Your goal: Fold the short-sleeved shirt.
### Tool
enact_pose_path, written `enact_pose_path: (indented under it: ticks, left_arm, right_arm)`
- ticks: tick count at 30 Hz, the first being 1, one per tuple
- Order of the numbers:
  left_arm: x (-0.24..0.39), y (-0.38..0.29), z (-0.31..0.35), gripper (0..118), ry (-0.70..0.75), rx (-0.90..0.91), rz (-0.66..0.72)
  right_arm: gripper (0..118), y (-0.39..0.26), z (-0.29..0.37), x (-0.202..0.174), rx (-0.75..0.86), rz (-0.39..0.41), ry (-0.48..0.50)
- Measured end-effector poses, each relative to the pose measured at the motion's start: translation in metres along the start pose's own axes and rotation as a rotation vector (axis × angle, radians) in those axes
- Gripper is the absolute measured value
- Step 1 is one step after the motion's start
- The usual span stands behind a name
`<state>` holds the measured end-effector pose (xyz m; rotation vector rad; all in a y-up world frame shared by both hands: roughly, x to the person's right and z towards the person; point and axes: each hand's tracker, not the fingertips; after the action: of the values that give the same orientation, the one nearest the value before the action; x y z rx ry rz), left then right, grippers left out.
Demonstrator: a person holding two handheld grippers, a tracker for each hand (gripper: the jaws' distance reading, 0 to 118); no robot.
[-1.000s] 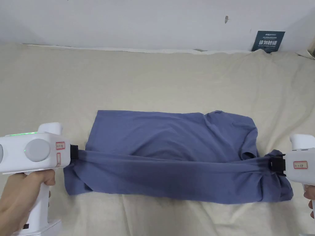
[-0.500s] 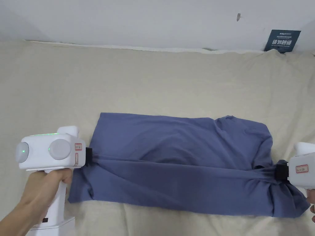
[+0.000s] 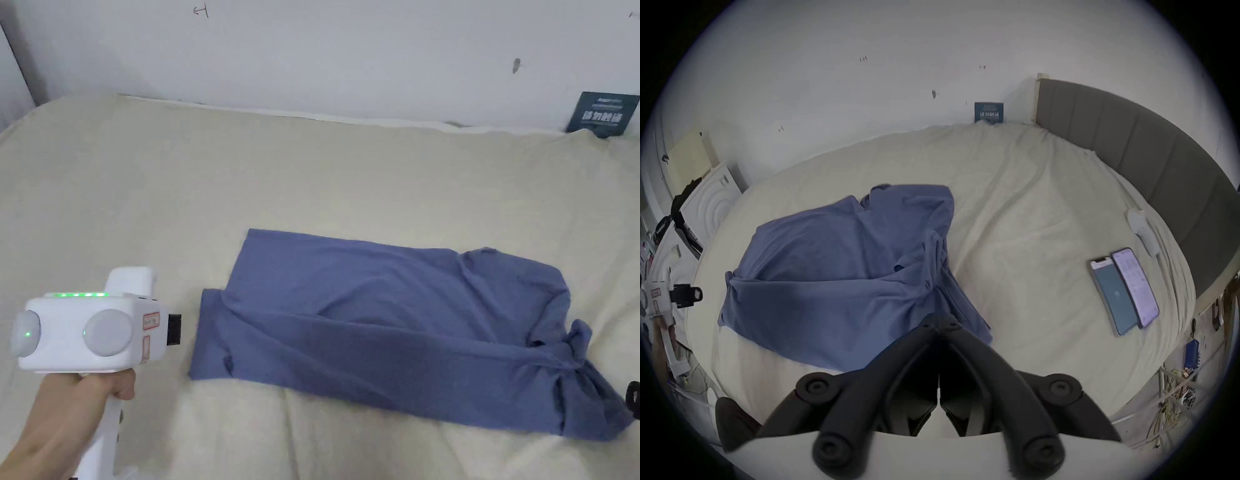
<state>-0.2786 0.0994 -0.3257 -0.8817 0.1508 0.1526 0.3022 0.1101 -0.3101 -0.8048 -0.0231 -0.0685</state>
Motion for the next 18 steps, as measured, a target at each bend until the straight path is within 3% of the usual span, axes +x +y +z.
enact_pose_path:
  ticks: [6, 7, 8, 9, 10, 11, 12, 17, 18]
  left_arm:
    - [-0.008, -0.032, 0.002, 0, -0.097, -0.065, 0.052]
    - [-0.007, -0.035, -0.002, 25, -0.129, -0.069, 0.069]
    - [-0.005, -0.036, -0.005, 75, -0.138, -0.079, 0.08]
    - [-0.002, -0.035, -0.012, 118, -0.14, -0.095, 0.077]
    - [0.006, -0.033, -0.019, 113, -0.124, -0.201, 0.025]
    - [0.015, -0.033, -0.022, 113, -0.129, -0.109, 0.06]
    - [0.022, -0.029, -0.029, 113, -0.073, -0.092, -0.017]
    - [0.045, -0.018, -0.063, 111, -0.088, -0.155, -0.044]
    - [0.037, -0.022, -0.057, 101, -0.053, -0.151, -0.072]
  right_arm:
    - [1, -0.039, 0.013, -0.011, -0.007, 0.005, 0.022]
    - [1, -0.045, 0.013, -0.013, -0.016, -0.007, 0.03]
    - [1, -0.047, 0.011, -0.014, -0.03, -0.016, 0.046]
    - [1, -0.052, 0.008, -0.016, -0.05, -0.016, 0.059]
    - [1, -0.057, 0.006, -0.018, -0.061, -0.008, 0.06]
    - [1, -0.06, 0.005, -0.019, -0.063, -0.001, 0.055]
    - [1, -0.059, -0.002, -0.014, -0.07, 0.003, 0.056]
    - [1, -0.062, -0.016, -0.005, -0.096, -0.016, 0.048]
    - [1, -0.062, -0.018, -0.003, -0.096, -0.013, 0.046]
